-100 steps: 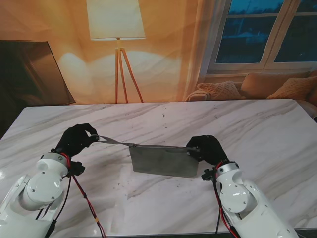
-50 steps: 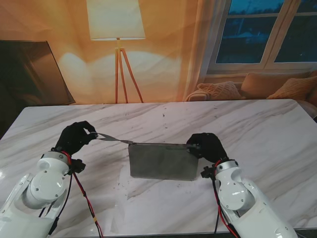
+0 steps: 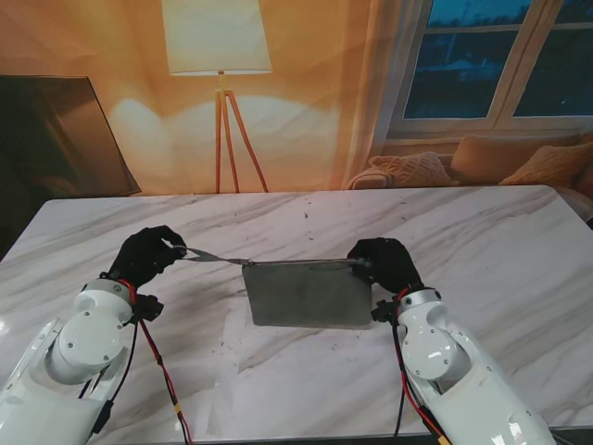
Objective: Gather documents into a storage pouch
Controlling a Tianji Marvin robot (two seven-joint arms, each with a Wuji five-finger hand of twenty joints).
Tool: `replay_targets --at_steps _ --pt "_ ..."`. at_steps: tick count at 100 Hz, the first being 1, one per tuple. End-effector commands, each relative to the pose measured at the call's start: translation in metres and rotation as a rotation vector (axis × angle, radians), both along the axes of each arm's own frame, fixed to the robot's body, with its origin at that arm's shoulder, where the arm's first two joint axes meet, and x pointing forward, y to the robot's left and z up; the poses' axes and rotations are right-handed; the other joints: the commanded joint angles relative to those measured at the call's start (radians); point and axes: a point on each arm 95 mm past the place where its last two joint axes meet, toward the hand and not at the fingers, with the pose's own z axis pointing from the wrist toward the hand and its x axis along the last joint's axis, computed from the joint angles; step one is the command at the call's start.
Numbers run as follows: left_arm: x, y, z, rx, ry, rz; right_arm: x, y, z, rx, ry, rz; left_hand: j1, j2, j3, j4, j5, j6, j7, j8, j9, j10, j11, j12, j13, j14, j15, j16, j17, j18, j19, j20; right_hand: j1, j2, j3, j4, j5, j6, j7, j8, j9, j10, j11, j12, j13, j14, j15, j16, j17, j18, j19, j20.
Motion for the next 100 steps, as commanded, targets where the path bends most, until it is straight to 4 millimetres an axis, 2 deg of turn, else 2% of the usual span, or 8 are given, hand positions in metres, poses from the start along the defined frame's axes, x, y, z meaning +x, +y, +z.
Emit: replay_targets --at_steps 1,23,29,37,47,57,71,100 --pt "0.006 -0.006 0.0 -0.013 0.011 -0.017 0.008 0.005 0.009 0.007 -0.005 -0.001 0.018 0.031 0.031 0.025 -0.028 0.001 -0.014 -0.013 -0.048 -0.006 -0.037 0.022 -0.068 0.111 -0.049 -0.003 -0.098 -0.093 -0.059 0.057 0.096 0.064 0.094 0.046 0.135 -0.079 0.143 0.06 0.007 0.048 0.018 0.009 0.053 -0.05 0.024 -0.003 0.017 0.0 0.022 -0.014" --pt "0.017 -0.02 0.001 -0.039 0.023 -0.058 0.021 0.011 0.015 0.012 0.005 -0.006 -0.031 0.016 0.043 0.03 -0.064 -0.012 -0.067 -0.017 -0.216 -0.026 -0.155 -0.034 -0.27 0.046 -0.251 -0.069 -0.39 -0.136 -0.27 0.057 0.096 0.066 0.092 0.046 0.132 -0.077 0.143 0.063 0.005 0.05 0.02 0.009 0.056 -0.05 0.024 -0.003 0.022 0.002 0.026 -0.017" --pt "0.02 -0.023 0.001 -0.04 0.029 -0.074 0.025 0.012 0.017 0.013 0.008 -0.01 -0.052 0.01 0.053 0.031 -0.083 -0.023 -0.119 -0.011 -0.299 -0.042 -0.154 -0.196 -0.338 0.01 -0.328 -0.1 -0.496 -0.156 -0.326 -0.011 0.097 0.067 0.091 0.046 0.131 -0.077 0.143 0.064 0.005 0.05 0.02 0.009 0.056 -0.051 0.024 -0.003 0.022 0.002 0.026 -0.018" --pt "0.023 -0.028 0.001 -0.031 0.04 -0.098 0.03 0.013 0.018 0.013 0.014 -0.015 -0.079 0.008 0.054 0.038 -0.123 -0.04 -0.196 -0.028 -0.392 -0.073 -0.222 -0.269 -0.433 -0.043 -0.44 -0.149 -0.626 -0.187 -0.453 -0.109 0.097 0.067 0.09 0.047 0.131 -0.077 0.142 0.065 0.004 0.051 0.02 0.009 0.057 -0.051 0.024 -0.003 0.022 0.001 0.026 -0.019" --pt "0.026 -0.032 0.0 0.025 0.049 -0.131 0.035 0.013 0.018 0.018 0.028 -0.021 -0.175 0.062 0.095 0.08 -0.165 -0.062 -0.345 -0.037 -0.469 -0.111 -0.297 -0.344 -0.513 -0.099 -0.568 -0.208 -0.64 -0.191 -0.745 -0.211 0.097 0.068 0.09 0.047 0.131 -0.077 0.142 0.065 0.005 0.051 0.021 0.009 0.057 -0.051 0.025 -0.002 0.023 0.001 0.026 -0.02" --pt "0.029 -0.036 0.0 0.07 0.053 -0.17 0.039 0.013 0.015 0.019 0.039 -0.029 -0.255 0.141 0.109 0.145 -0.226 -0.083 -0.48 -0.1 -0.549 -0.141 -0.363 -0.413 -0.567 -0.139 -0.679 -0.26 -0.65 -0.209 -0.985 -0.178 0.097 0.068 0.088 0.047 0.131 -0.077 0.142 0.066 0.005 0.052 0.021 0.009 0.057 -0.051 0.025 -0.001 0.023 0.0 0.027 -0.021" --pt "0.032 -0.041 -0.001 0.098 0.064 -0.209 0.044 0.012 0.011 0.019 0.049 -0.051 -0.265 0.138 0.075 0.146 -0.338 -0.124 -0.603 -0.173 -0.665 -0.163 -0.451 -0.503 -0.629 -0.162 -0.822 -0.331 -0.668 -0.236 -1.221 0.004 0.098 0.069 0.087 0.047 0.132 -0.077 0.141 0.066 0.005 0.051 0.021 0.009 0.056 -0.052 0.024 -0.001 0.022 -0.001 0.027 -0.022" --pt "0.03 -0.048 -0.002 0.148 0.042 -0.236 0.062 0.003 0.006 0.003 0.054 -0.139 -0.273 0.143 0.055 0.145 -0.366 -0.126 -0.634 -0.187 -0.72 -0.192 -0.481 -0.53 -0.658 -0.196 -0.918 -0.37 -0.674 -0.251 -1.303 0.049 0.095 0.075 0.084 0.047 0.123 -0.077 0.14 0.069 0.0 0.052 0.023 0.011 0.055 -0.056 0.021 0.0 0.022 -0.006 0.026 -0.025"
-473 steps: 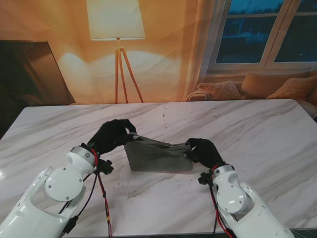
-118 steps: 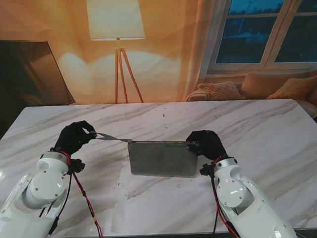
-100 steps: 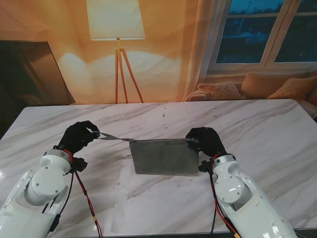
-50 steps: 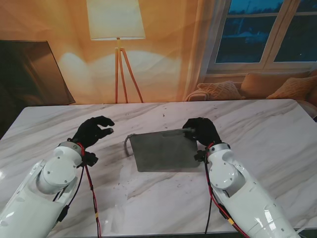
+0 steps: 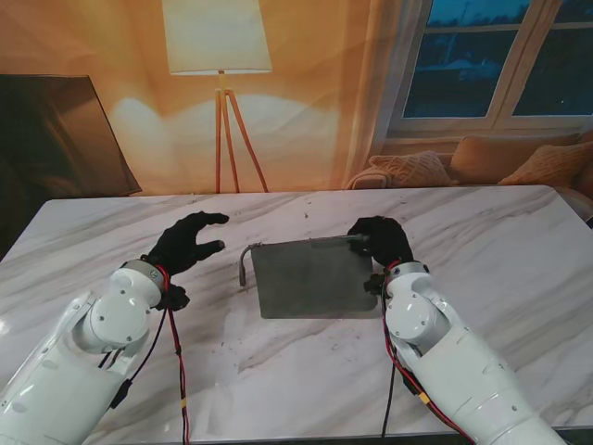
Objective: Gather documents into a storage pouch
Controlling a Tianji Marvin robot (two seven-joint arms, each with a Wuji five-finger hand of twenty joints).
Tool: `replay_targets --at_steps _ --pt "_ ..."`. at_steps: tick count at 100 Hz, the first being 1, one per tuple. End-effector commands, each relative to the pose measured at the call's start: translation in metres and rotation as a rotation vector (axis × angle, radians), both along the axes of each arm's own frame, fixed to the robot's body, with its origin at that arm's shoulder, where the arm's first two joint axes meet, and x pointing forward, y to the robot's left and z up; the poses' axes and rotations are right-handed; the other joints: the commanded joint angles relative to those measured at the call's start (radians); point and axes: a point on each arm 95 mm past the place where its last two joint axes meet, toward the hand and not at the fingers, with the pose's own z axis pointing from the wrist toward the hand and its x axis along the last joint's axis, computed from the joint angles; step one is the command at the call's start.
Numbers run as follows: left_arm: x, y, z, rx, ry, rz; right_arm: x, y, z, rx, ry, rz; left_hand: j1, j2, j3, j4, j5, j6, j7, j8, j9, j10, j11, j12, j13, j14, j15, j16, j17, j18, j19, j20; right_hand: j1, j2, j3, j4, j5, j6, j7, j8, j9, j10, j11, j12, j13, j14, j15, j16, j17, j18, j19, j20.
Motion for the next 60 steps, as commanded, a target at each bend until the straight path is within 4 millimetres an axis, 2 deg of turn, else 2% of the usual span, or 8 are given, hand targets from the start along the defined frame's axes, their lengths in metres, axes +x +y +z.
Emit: replay_targets --at_steps 1,24,40,44,49,54,58,60 --pt "-0.003 -0.004 -0.002 0.004 0.007 -0.015 0.008 -0.002 0.003 -0.001 0.005 -0.028 -0.023 0.027 -0.019 0.016 -0.028 -0.028 -0.011 -0.009 -0.035 -0.026 -0.014 -0.012 -0.045 -0.033 -0.017 -0.008 -0.015 -0.041 -0.026 0.029 0.085 0.076 0.083 0.047 0.122 -0.088 0.14 0.065 -0.001 0.051 0.02 0.01 0.055 -0.057 0.019 0.005 0.018 -0.011 0.026 -0.014" --pt "-0.009 -0.01 -0.014 0.061 -0.003 -0.031 0.018 -0.008 -0.008 -0.035 0.043 -0.092 -0.028 0.03 -0.021 0.016 -0.015 -0.017 -0.003 -0.005 -0.009 -0.017 0.001 -0.007 -0.036 -0.036 -0.031 -0.007 -0.016 -0.042 -0.039 0.032 0.079 0.138 0.027 0.05 0.062 -0.089 0.122 0.045 -0.04 0.046 0.014 0.0 0.026 -0.066 -0.028 -0.014 -0.001 -0.019 -0.018 -0.05" --pt "-0.013 -0.017 -0.024 0.073 0.003 -0.042 0.021 -0.012 -0.02 -0.098 0.106 -0.101 -0.03 0.029 -0.022 0.016 -0.009 -0.011 0.001 -0.002 -0.002 -0.014 0.006 -0.002 -0.036 -0.037 -0.04 -0.004 -0.015 -0.041 -0.049 0.027 0.038 0.138 0.005 0.048 -0.122 -0.084 0.097 -0.052 -0.183 0.014 -0.079 -0.02 -0.153 0.002 -0.163 -0.053 -0.174 -0.008 -0.069 -0.046" --pt "-0.014 -0.019 -0.026 0.072 0.003 -0.043 0.021 -0.013 -0.022 -0.113 0.122 -0.104 -0.031 0.027 -0.023 0.015 -0.009 -0.008 0.001 -0.002 -0.001 -0.014 0.006 -0.002 -0.036 -0.038 -0.042 -0.004 -0.014 -0.041 -0.052 0.026 0.015 0.131 0.011 0.046 -0.179 -0.082 0.068 -0.061 -0.248 0.003 -0.106 -0.032 -0.21 0.006 -0.222 -0.048 -0.23 -0.015 -0.081 -0.031" --pt "-0.015 -0.022 -0.028 0.068 0.006 -0.045 0.021 -0.015 -0.025 -0.129 0.142 -0.105 -0.033 0.027 -0.025 0.015 -0.012 0.0 0.0 -0.002 -0.001 -0.015 0.006 -0.001 -0.038 -0.04 -0.045 -0.004 -0.013 -0.042 -0.055 0.023 -0.022 0.132 0.028 0.051 -0.23 -0.072 -0.03 -0.028 -0.364 -0.013 -0.107 -0.105 -0.29 -0.002 -0.311 -0.035 -0.303 -0.026 -0.111 -0.008" --pt "-0.016 -0.025 -0.031 0.062 0.007 -0.045 0.021 -0.016 -0.027 -0.145 0.167 -0.1 -0.035 0.027 -0.026 0.015 -0.01 0.01 0.001 -0.001 0.0 -0.016 0.006 0.0 -0.038 -0.042 -0.048 -0.003 -0.012 -0.043 -0.058 0.021 -0.081 0.144 0.048 0.085 -0.277 -0.066 -0.143 0.01 -0.469 -0.024 -0.139 -0.173 -0.386 -0.029 -0.391 -0.046 -0.389 -0.043 -0.167 -0.005" --pt "-0.016 -0.027 -0.033 0.059 0.007 -0.046 0.021 -0.017 -0.028 -0.153 0.189 -0.092 -0.037 0.026 -0.027 0.015 -0.011 0.015 0.002 0.0 0.0 -0.015 0.006 0.001 -0.038 -0.043 -0.05 -0.003 -0.011 -0.043 -0.059 0.019 -0.128 0.166 0.058 0.166 -0.313 -0.057 -0.231 0.067 -0.557 -0.032 -0.17 -0.207 -0.463 -0.038 -0.448 -0.064 -0.462 -0.061 -0.227 -0.001" --pt "-0.016 -0.028 -0.034 0.057 0.007 -0.045 0.021 -0.018 -0.028 -0.155 0.199 -0.085 -0.037 0.025 -0.027 0.015 -0.01 0.017 0.003 0.0 0.0 -0.016 0.007 0.001 -0.039 -0.044 -0.051 -0.003 -0.011 -0.043 -0.06 0.019 -0.146 0.167 0.056 0.184 -0.346 -0.058 -0.257 0.082 -0.607 -0.038 -0.187 -0.218 -0.513 -0.042 -0.482 -0.076 -0.506 -0.074 -0.262 -0.006"
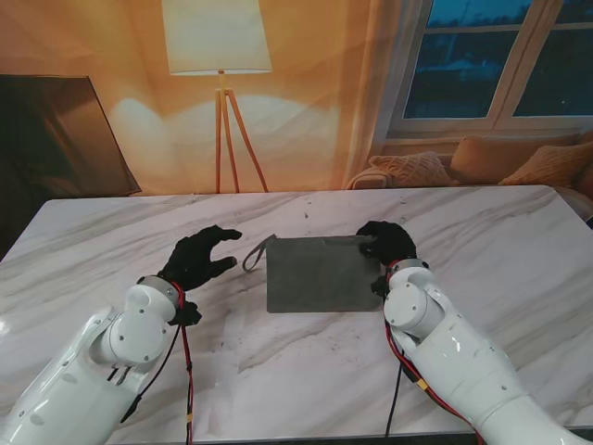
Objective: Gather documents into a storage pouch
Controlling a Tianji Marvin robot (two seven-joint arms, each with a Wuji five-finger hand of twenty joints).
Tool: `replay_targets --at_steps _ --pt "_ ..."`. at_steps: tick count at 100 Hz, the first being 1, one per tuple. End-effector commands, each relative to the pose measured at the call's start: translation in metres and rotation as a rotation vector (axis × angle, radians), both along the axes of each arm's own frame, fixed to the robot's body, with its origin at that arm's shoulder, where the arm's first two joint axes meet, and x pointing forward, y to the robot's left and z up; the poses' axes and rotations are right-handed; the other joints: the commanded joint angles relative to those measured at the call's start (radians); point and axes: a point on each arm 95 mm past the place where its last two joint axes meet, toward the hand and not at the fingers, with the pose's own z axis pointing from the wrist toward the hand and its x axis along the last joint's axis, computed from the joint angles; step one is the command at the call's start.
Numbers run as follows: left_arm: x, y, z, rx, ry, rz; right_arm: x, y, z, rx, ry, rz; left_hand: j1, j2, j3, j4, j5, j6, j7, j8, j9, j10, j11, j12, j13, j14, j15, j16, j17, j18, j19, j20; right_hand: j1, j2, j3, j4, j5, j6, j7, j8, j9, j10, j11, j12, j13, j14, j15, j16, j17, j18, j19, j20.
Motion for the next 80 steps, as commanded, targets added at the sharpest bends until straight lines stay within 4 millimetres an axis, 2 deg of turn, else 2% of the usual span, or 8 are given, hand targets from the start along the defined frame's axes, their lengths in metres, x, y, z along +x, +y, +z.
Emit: replay_targets --at_steps 1,11,21,30,43,58,80 --pt "-0.004 -0.008 -0.009 -0.014 0.022 -0.01 -0.001 -0.004 -0.004 -0.012 0.049 0.02 -0.037 0.014 -0.027 0.015 -0.01 0.019 0.004 0.001 0.0 -0.014 0.005 0.002 -0.039 -0.031 -0.021 -0.003 -0.01 -0.036 -0.028 0.007 -0.075 0.023 0.052 0.083 -0.092 -0.04 -0.095 0.058 -0.157 -0.039 -0.054 -0.05 -0.135 -0.038 -0.103 -0.033 -0.124 -0.058 -0.1 0.011" --pt "-0.005 -0.013 -0.014 -0.028 0.019 -0.003 -0.003 -0.007 -0.005 -0.029 0.081 0.038 -0.04 0.011 -0.026 0.015 -0.005 0.036 0.015 0.008 0.005 -0.014 0.013 0.009 -0.038 -0.032 -0.025 -0.002 -0.009 -0.035 -0.029 0.005 -0.136 0.027 0.033 0.081 -0.236 -0.049 -0.153 0.073 -0.332 -0.061 -0.107 -0.098 -0.306 -0.055 -0.23 -0.086 -0.276 -0.109 -0.265 -0.003" --pt "-0.006 -0.019 -0.02 -0.049 0.02 0.008 -0.004 -0.01 -0.006 -0.046 0.093 0.047 -0.042 0.008 -0.025 0.014 -0.006 0.045 0.025 0.014 0.005 -0.015 0.016 0.014 -0.039 -0.034 -0.028 -0.001 -0.01 -0.036 -0.031 0.004 -0.168 0.058 -0.032 0.077 -0.34 -0.061 -0.192 0.065 -0.425 -0.09 -0.139 -0.136 -0.4 -0.068 -0.319 -0.129 -0.345 -0.134 -0.406 -0.007" --pt "-0.007 -0.023 -0.025 -0.064 0.028 0.016 -0.005 -0.013 -0.005 -0.052 0.102 0.049 -0.045 0.007 -0.026 0.013 -0.012 0.047 0.029 0.016 0.0 -0.013 0.015 0.016 -0.042 -0.036 -0.032 -0.001 -0.009 -0.036 -0.035 -0.001 -0.195 0.036 -0.059 0.068 -0.408 -0.077 -0.227 0.056 -0.431 -0.109 -0.236 -0.195 -0.461 -0.075 -0.387 -0.162 -0.382 -0.135 -0.53 -0.023" --pt "-0.009 -0.028 -0.031 -0.085 0.039 0.027 -0.006 -0.018 -0.002 -0.067 0.099 0.049 -0.048 0.007 -0.03 0.012 -0.03 0.046 0.025 0.015 -0.008 -0.013 0.009 0.017 -0.047 -0.039 -0.041 -0.003 -0.007 -0.039 -0.046 -0.015 -0.226 -0.025 -0.055 0.053 -0.482 -0.095 -0.274 0.048 -0.435 -0.116 -0.314 -0.221 -0.492 -0.069 -0.437 -0.178 -0.389 -0.114 -0.651 -0.044" --pt "-0.011 -0.032 -0.036 -0.104 0.042 0.04 -0.007 -0.022 0.004 -0.071 0.079 0.052 -0.047 0.006 -0.033 0.012 -0.037 0.045 0.019 0.012 -0.01 -0.014 0.007 0.017 -0.046 -0.039 -0.047 -0.004 -0.003 -0.038 -0.053 -0.029 -0.251 -0.034 -0.06 0.049 -0.512 -0.096 -0.298 0.046 -0.433 -0.113 -0.331 -0.219 -0.492 -0.068 -0.447 -0.18 -0.375 -0.105 -0.694 -0.049" --pt "-0.015 -0.033 -0.038 -0.117 0.041 0.043 -0.028 -0.022 0.01 -0.042 0.048 0.106 -0.067 0.001 -0.055 0.009 -0.06 0.046 -0.008 -0.002 -0.018 -0.031 -0.012 0.007 -0.049 -0.046 -0.07 -0.012 -0.004 -0.032 -0.054 -0.04 -0.283 -0.003 -0.086 0.053 -0.478 -0.065 -0.303 0.062 -0.418 -0.107 -0.247 -0.171 -0.457 -0.061 -0.444 -0.17 -0.347 -0.096 -0.719 -0.005"
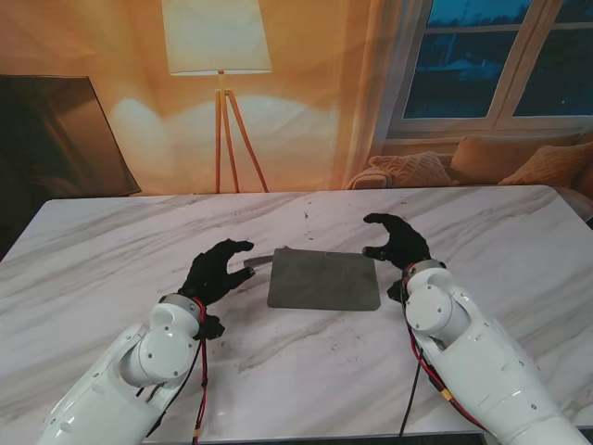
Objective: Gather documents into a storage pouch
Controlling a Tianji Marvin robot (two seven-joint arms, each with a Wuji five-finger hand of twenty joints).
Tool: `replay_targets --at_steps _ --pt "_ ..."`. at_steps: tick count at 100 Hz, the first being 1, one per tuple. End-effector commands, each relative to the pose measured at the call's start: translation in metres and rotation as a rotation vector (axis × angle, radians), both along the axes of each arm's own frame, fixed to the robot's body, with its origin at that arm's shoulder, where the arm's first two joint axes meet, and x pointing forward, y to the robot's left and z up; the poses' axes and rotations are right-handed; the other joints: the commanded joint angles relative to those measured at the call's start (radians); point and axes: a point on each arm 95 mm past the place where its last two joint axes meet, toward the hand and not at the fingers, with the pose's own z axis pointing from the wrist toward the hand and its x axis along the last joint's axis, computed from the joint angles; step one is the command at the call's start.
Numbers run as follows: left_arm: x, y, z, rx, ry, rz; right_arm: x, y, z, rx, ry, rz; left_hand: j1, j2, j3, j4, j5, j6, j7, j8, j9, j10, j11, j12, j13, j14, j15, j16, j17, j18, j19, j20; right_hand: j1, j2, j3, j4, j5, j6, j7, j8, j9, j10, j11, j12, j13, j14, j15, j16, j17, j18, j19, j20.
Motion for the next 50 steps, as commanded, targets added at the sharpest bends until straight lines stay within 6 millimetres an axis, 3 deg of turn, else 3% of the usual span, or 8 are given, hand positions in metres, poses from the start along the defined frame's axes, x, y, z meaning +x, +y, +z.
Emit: replay_targets --at_steps 1,25,34,50 --pt "-0.005 -0.002 -0.004 -0.008 0.017 -0.012 -0.012 0.001 -0.005 -0.002 0.01 0.034 -0.036 0.001 -0.029 0.008 -0.048 0.001 -0.024 -0.018 -0.019 -0.033 -0.014 -0.002 -0.05 -0.034 -0.025 -0.013 -0.004 -0.031 -0.024 -0.016 -0.046 0.012 -0.023 -0.004 0.002 0.01 -0.015 0.01 -0.017 -0.01 0.023 0.012 0.0 -0.007 -0.013 -0.002 0.002 -0.011 -0.027 0.02" --pt "-0.013 0.003 -0.004 -0.027 0.031 -0.029 -0.05 0.003 -0.009 0.061 -0.011 0.105 -0.055 0.021 -0.123 0.008 -0.076 0.004 -0.089 -0.042 -0.019 -0.08 -0.068 -0.055 -0.047 -0.068 -0.089 -0.085 0.002 -0.017 -0.045 -0.081 -0.103 0.088 -0.105 0.009 0.024 0.118 -0.049 -0.018 0.059 0.009 0.005 -0.021 0.022 -0.013 -0.047 -0.024 -0.007 -0.037 -0.105 0.014" --pt "-0.016 0.004 -0.003 -0.042 0.035 -0.032 -0.063 0.005 -0.01 0.086 -0.015 0.137 -0.052 0.027 -0.148 0.01 -0.081 -0.003 -0.108 -0.047 0.006 -0.075 -0.062 -0.062 -0.027 -0.051 -0.081 -0.095 -0.014 0.01 -0.006 -0.035 -0.101 0.119 -0.148 0.017 0.015 0.133 -0.059 -0.029 0.071 0.012 -0.009 -0.035 0.022 -0.008 -0.049 -0.03 -0.004 -0.038 -0.126 0.014" --pt "-0.02 0.003 0.0 -0.077 0.031 -0.04 -0.079 0.009 -0.007 0.121 -0.061 0.187 -0.059 0.032 -0.172 0.009 -0.097 0.0 -0.122 -0.051 0.015 -0.055 -0.06 -0.068 0.011 -0.022 -0.062 -0.088 0.045 0.074 0.027 -0.004 -0.112 0.208 -0.238 0.036 -0.041 0.187 -0.074 -0.037 0.081 0.047 -0.009 -0.045 0.047 0.007 -0.048 -0.032 0.031 -0.038 -0.127 0.02"
